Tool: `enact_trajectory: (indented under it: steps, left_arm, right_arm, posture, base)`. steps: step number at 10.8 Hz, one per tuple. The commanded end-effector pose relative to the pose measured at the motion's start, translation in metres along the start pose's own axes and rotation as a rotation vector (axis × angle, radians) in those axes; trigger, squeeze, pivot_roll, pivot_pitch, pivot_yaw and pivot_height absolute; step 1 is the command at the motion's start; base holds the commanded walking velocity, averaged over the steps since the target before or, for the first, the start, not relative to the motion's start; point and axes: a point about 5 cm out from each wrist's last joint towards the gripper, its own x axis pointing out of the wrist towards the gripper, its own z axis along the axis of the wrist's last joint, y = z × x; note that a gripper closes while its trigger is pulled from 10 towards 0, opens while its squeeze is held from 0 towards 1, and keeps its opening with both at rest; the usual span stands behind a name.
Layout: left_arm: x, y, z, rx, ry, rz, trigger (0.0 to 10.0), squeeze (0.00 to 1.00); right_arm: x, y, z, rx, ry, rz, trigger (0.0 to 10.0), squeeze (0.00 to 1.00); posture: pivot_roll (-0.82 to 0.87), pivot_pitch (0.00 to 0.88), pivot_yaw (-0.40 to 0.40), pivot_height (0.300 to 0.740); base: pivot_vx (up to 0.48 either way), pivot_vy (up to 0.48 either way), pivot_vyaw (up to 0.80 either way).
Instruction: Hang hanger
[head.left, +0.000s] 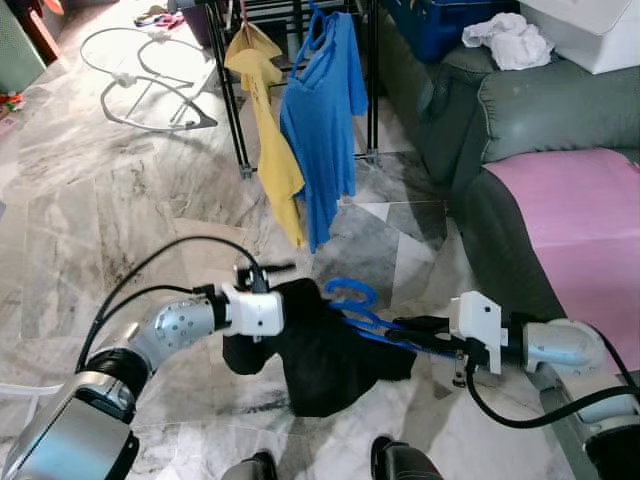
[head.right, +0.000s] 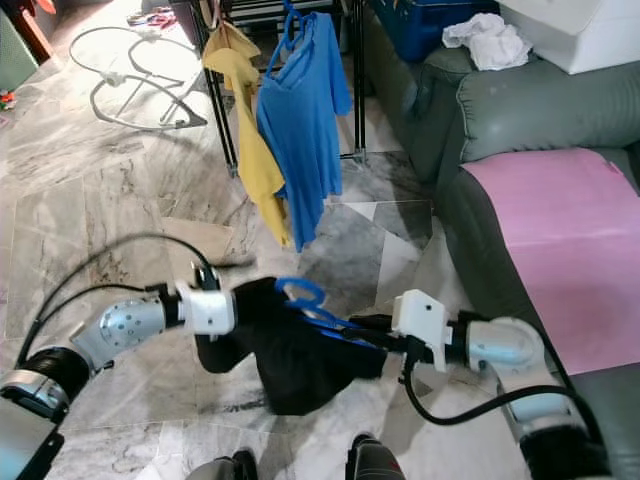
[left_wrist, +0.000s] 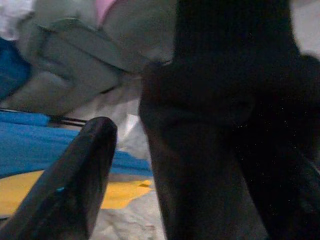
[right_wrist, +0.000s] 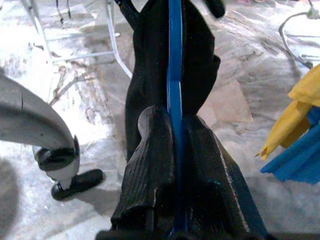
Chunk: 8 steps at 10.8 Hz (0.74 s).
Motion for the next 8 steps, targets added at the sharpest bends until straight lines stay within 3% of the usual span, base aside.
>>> enact_trajectory:
  steps: [1,4,6,8]
  left_arm:
    - [-0.002,0.009,-0.001,0.001,0.016,-0.035,0.0,0.0]
    - [0.003,0.027,0.004,-0.051,0.017,-0.103,0.0,0.0]
    - [0.005,0.021,0.005,-0.109,0.017,-0.232,0.0,0.0]
    - [0.006,0.02,0.006,-0.121,0.003,-0.257,0.0,0.0]
  right_arm:
    - [0.003,-0.001,0.007,-0.048,-0.023,0.033,10.0,0.0]
    - [0.004,-0.004,0.008,-0.098,-0.001,0.047,10.0,0.0]
    - [0.007,-0.007,0.008,-0.112,-0.002,0.038,10.0,0.0]
    - [0.007,-0.006,0.007,-0.118,-0.003,0.035,10.0,0.0]
  posture:
    - [-0.23,0.181,0.09,0.74]
    - [-0.22,0.185,0.095,0.74]
    - [-0.23,0.186,0.096,0.74]
    - [-0.23,0.19,0.094,0.74]
  base:
    - [0.0,0.0,0.0]
    - [0.0,0.0,0.0]
    - [0.0,0.0,0.0]
    - [0.0,0.0,0.0]
